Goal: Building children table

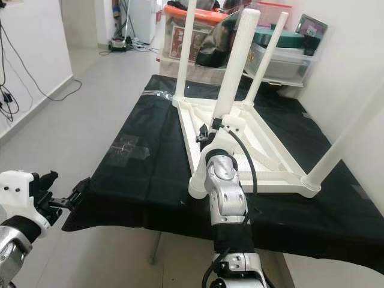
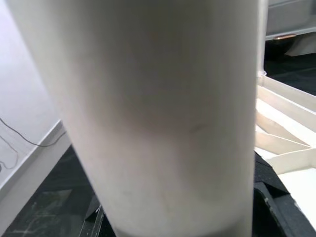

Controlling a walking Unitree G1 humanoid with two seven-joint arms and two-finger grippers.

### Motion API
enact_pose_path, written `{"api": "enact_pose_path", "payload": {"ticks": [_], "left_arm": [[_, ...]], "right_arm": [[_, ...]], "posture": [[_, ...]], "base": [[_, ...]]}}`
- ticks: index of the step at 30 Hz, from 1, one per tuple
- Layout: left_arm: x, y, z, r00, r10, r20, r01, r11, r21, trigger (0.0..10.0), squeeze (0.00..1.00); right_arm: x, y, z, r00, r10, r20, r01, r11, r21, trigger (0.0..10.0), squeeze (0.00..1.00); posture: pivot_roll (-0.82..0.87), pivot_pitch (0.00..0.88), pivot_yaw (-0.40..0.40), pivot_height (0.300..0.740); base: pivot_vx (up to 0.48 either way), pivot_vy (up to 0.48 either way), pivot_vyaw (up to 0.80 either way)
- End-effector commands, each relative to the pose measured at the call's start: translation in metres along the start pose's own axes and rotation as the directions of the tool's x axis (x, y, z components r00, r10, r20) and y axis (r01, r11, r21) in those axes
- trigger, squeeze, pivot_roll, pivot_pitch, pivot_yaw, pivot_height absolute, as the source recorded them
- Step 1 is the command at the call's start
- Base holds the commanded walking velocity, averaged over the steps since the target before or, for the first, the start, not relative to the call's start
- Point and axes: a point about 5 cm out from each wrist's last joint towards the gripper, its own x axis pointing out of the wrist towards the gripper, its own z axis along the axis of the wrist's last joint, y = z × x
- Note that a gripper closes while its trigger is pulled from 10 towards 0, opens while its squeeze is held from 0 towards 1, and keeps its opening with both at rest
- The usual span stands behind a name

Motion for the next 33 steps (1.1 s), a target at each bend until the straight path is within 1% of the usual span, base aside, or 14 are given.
{"api": "enact_pose_path", "payload": {"ticks": [1,2,3,4,5,6,13,14,20,24,25,26,28,33], "left_arm": [[0.001,-0.002,-0.003,1.0,-0.001,-0.01,0.001,1.0,-0.016,10.0,0.0],[0.001,-0.002,-0.003,1.0,-0.001,-0.01,0.001,1.0,-0.016,10.0,0.0],[0.0,-0.003,-0.003,1.0,-0.001,-0.011,0.001,1.0,-0.017,10.0,0.0],[0.0,-0.003,-0.004,1.0,-0.001,-0.012,0.001,1.0,-0.017,10.0,0.0],[0.0,-0.003,-0.004,1.0,-0.001,-0.013,0.001,1.0,-0.017,10.0,0.0],[0.0,-0.002,-0.004,1.0,-0.001,-0.013,0.001,1.0,-0.016,10.0,0.0],[0.002,-0.002,-0.003,1.0,-0.014,-0.013,0.014,1.0,-0.01,10.0,0.0],[0.003,-0.002,-0.003,1.0,-0.019,-0.014,0.019,1.0,-0.008,10.0,0.0],[0.005,-0.003,-0.002,0.999,-0.038,-0.016,0.038,0.999,-0.004,10.0,0.0],[0.005,-0.003,-0.003,0.999,-0.044,-0.017,0.044,0.999,-0.003,10.0,0.0],[0.006,-0.004,-0.004,0.999,-0.05,-0.019,0.05,0.999,-0.002,10.0,0.0],[0.006,-0.004,-0.004,0.999,-0.05,-0.019,0.05,0.999,-0.002,10.0,0.0],[0.008,-0.005,-0.004,0.998,-0.059,-0.019,0.059,0.998,-0.003,10.0,0.0],[0.01,-0.007,-0.004,0.997,-0.071,-0.019,0.07,0.998,-0.002,10.0,0.0]], "right_arm": [[0.001,-0.012,-0.019,0.994,-0.043,-0.102,0.039,0.998,-0.043,0.3,0.0],[0.001,-0.012,-0.019,0.994,-0.043,-0.102,0.039,0.998,-0.043,0.3,0.0],[-0.002,-0.006,-0.018,0.993,-0.017,-0.115,0.014,1.0,-0.028,10.0,0.0],[-0.005,-0.003,-0.016,0.994,-0.011,-0.104,0.011,1.0,-0.003,10.0,0.65],[-0.008,-0.001,-0.013,0.995,-0.008,-0.103,0.008,1.0,0.002,10.0,0.65],[-0.009,-0.001,-0.007,0.997,0.001,-0.074,0.0,1.0,0.011,10.0,1.0],[-0.005,-0.006,0.018,0.999,0.028,0.031,-0.027,0.999,-0.021,10.0,1.0],[-0.003,-0.006,0.026,0.997,0.048,0.054,-0.046,0.999,-0.026,10.0,0.0],[0.001,-0.01,0.06,0.972,0.212,0.106,-0.21,0.977,-0.03,10.0,0.0],[0.002,-0.012,0.065,0.956,0.279,0.085,-0.275,0.96,-0.058,10.0,0.0],[0.005,-0.011,0.064,0.918,0.393,0.05,-0.39,0.919,-0.061,10.0,0.0],[0.005,-0.011,0.064,0.918,0.393,0.05,-0.39,0.919,-0.061,10.0,0.0],[0.012,-0.013,0.059,0.847,0.532,0.012,-0.531,0.846,-0.057,10.0,0.0],[0.031,-0.03,0.047,0.737,0.673,-0.059,-0.675,0.731,-0.101,10.0,0.0]], "posture": [[0.12,0.0,-0.115,0.74],[0.12,0.0,-0.115,0.74],[0.12,0.0,-0.115,0.74],[0.12,0.0,-0.114,0.74],[0.12,0.0,-0.114,0.74],[0.12,0.0,-0.111,0.74],[0.11,0.0,-0.102,0.74],[0.1,0.0,-0.097,0.74],[0.08,0.0,-0.084,0.74],[0.08,0.0,-0.083,0.74],[0.07,0.0,-0.08,0.74],[0.07,0.0,-0.08,0.74],[0.07,0.0,-0.077,0.74],[0.07,0.0,-0.08,0.74]], "base": [[0.0,0.0,0.0],[0.0,0.0,0.0],[0.0,0.0,0.0],[0.0,0.0,0.0],[0.0,0.0,0.0],[0.0,0.0,0.0],[0.0,0.0,0.0],[0.0,0.0,0.0],[0.0,0.0,0.0],[0.0,0.0,0.0],[0.0,0.0,0.0],[0.0,0.0,0.0],[0.0,0.0,0.0],[0.0,0.0,0.0]]}}
